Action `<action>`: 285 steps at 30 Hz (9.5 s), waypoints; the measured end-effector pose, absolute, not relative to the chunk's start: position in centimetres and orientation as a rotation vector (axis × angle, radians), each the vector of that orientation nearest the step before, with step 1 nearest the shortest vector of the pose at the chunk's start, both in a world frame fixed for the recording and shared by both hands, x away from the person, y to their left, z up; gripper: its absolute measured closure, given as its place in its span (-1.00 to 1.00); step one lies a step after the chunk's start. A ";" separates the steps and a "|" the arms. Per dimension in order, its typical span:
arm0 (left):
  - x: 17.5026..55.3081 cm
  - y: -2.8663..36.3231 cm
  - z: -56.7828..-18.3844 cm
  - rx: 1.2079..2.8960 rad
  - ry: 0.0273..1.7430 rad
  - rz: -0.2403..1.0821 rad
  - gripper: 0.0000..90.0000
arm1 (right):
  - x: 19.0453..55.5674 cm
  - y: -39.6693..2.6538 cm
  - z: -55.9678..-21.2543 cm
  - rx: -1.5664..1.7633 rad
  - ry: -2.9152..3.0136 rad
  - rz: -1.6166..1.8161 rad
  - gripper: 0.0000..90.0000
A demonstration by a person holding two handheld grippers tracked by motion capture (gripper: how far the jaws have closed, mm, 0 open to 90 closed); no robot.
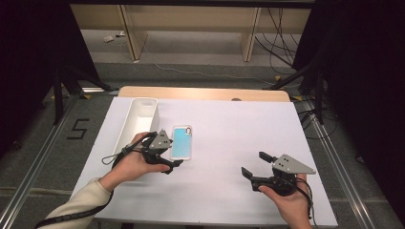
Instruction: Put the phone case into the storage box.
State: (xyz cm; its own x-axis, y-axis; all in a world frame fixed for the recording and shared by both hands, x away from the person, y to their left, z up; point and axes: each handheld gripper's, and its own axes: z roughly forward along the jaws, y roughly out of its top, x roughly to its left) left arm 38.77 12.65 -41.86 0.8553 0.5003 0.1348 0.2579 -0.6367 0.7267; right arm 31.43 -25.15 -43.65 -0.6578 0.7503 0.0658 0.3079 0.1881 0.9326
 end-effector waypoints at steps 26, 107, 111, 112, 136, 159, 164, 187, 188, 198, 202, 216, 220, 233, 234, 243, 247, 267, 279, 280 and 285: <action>41.8 8.2 -44.0 2.494 0.470 0.364 -0.37 | 31.6 -25.2 -43.8 0.978 2.050 1.472 -0.65; 45.7 5.5 -45.7 3.002 0.330 0.175 0.41 | 31.5 -25.2 -43.7 0.975 2.067 1.447 -0.65; 45.7 5.5 -45.7 3.006 0.324 0.168 0.45 | 31.5 -25.2 -43.7 0.976 2.071 1.447 -0.65; 45.7 5.4 -45.7 3.007 0.325 0.164 0.46 | 31.5 -25.2 -43.7 0.973 2.068 1.447 -0.65; 45.1 5.2 -45.7 3.002 0.305 0.220 0.94 | 31.5 -25.2 -43.7 0.976 2.073 1.447 -0.65; 44.0 5.0 -45.8 3.026 0.217 0.321 0.96 | 31.5 -25.2 -43.7 0.974 2.072 1.446 -0.65; 43.6 4.9 -45.8 3.032 0.198 0.331 0.96 | 31.5 -25.2 -43.7 0.974 2.072 1.446 -0.65; 39.1 5.6 -44.3 2.873 0.049 0.723 0.97 | 31.6 -25.1 -43.8 1.002 2.065 1.481 -0.64; 38.9 5.7 -44.2 2.877 0.030 0.747 0.97 | 31.6 -25.1 -43.8 1.003 2.068 1.470 -0.64; 36.7 6.5 -44.5 2.781 -0.014 0.955 0.97 | 31.8 -25.0 -43.9 1.004 2.061 1.477 -0.64; 36.1 6.6 -45.0 2.795 -0.042 1.002 0.97 | 31.9 -24.9 -44.0 0.999 2.059 1.473 -0.64; 34.4 6.2 -46.0 2.757 -0.088 1.045 0.97 | 33.0 -23.2 -44.3 1.000 2.100 1.473 -0.61; 34.2 6.0 -45.9 2.743 -0.098 1.053 0.97 | 33.8 -22.3 -43.8 0.994 2.106 1.477 -0.58; 33.8 5.8 -46.0 2.734 -0.120 1.074 0.97 | 38.2 -17.0 -43.0 0.935 2.166 1.548 -0.51; 33.8 5.8 -46.0 2.735 -0.118 1.077 0.97 | 38.5 -16.6 -43.1 0.931 2.165 1.562 -0.50; 33.7 5.7 -45.9 2.733 -0.126 1.089 0.97 | 40.6 -14.0 -43.3 0.960 2.219 1.553 -0.38; 33.7 5.7 -45.9 2.730 -0.129 1.092 0.97 | 41.5 -13.0 -43.4 0.976 2.236 1.558 -0.29; 33.5 5.5 -46.0 2.727 -0.154 1.098 0.97 | 42.7 -10.8 -44.3 1.085 2.354 1.607 0.57; 33.5 5.4 -46.0 2.708 -0.169 1.105 0.96 | 42.6 -11.2 -44.1 1.188 2.330 1.659 0.76; 33.5 5.4 -46.0 2.702 -0.176 1.110 0.96 | 42.6 -11.2 -44.1 1.205 2.324 1.667 0.78; 33.6 5.4 -45.9 2.686 -0.179 1.120 0.96 | 42.2 -11.2 -43.6 1.247 2.313 1.692 0.83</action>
State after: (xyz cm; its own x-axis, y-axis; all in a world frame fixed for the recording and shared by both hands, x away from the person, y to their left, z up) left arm 33.56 5.44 -45.94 0.7010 -0.0260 0.7127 -0.1980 -0.9671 0.1595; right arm 42.18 -11.16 -43.63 -0.6813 0.5994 0.4202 0.5819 0.0952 0.8077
